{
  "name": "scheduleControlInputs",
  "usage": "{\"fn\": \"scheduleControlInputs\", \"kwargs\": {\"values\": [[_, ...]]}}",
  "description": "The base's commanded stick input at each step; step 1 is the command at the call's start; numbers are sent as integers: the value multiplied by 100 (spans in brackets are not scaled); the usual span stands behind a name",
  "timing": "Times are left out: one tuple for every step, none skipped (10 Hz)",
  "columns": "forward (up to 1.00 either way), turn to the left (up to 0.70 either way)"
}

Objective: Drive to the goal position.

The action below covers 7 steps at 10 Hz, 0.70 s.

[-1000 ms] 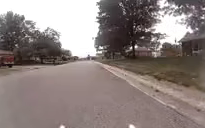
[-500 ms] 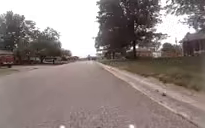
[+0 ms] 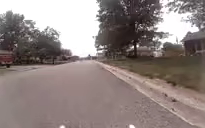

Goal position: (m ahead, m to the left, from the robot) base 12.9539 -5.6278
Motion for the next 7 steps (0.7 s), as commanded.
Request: {"fn": "scheduleControlInputs", "kwargs": {"values": [[50, 0], [50, 0], [50, 0], [50, 0], [50, 0], [50, 14], [50, 35]]}}
